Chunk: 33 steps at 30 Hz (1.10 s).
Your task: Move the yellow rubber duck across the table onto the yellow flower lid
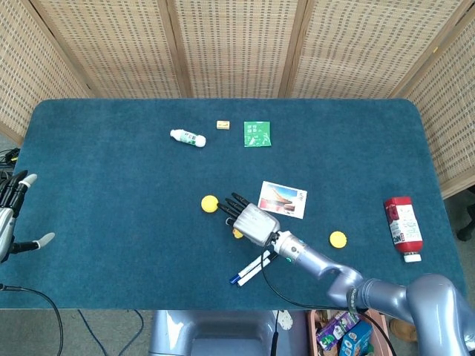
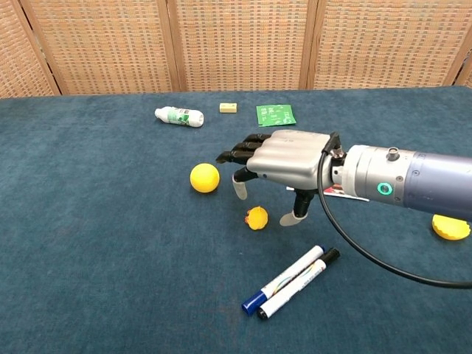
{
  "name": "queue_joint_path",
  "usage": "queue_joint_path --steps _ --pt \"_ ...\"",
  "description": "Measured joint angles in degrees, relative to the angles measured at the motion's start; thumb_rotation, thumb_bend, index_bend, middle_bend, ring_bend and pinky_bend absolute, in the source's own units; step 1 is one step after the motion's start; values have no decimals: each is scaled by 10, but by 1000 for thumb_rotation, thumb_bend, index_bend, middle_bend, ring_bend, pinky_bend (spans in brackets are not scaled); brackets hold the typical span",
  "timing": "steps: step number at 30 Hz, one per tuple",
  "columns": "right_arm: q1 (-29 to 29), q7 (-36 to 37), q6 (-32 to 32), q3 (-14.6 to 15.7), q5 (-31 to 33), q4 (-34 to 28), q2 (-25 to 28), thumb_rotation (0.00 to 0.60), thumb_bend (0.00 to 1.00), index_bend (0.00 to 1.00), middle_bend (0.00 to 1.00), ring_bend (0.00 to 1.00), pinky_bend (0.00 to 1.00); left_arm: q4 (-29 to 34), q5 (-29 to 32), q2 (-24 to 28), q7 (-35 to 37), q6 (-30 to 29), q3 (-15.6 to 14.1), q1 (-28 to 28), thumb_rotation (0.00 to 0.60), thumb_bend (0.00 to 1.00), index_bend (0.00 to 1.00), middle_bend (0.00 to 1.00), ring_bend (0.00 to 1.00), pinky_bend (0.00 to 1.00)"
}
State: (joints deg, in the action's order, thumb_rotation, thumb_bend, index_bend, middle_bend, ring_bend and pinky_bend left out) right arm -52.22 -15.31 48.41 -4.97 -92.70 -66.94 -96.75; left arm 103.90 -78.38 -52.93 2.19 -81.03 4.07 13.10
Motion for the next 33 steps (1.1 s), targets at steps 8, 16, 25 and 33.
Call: queue_joint_path --steps 8,16,25,33 --pt "-5 -6 -9 2 11 13 -13 600 174 347 0 0 0 -1 1 2 4 6 4 -1 600 0 0 0 0 0" --pt "-7 -8 -14 5 20 25 -26 600 201 365 0 0 0 -2 1 4 9 11 8 -2 600 0 0 0 0 0" --pt "-10 1 -17 8 27 43 -40 600 291 425 0 0 0 -5 6 4 12 18 13 -1 600 0 0 0 0 0" --pt "-13 13 -14 10 30 61 -52 600 317 519 0 0 0 -7 7 4 14 26 16 -1 600 0 0 0 0 0"
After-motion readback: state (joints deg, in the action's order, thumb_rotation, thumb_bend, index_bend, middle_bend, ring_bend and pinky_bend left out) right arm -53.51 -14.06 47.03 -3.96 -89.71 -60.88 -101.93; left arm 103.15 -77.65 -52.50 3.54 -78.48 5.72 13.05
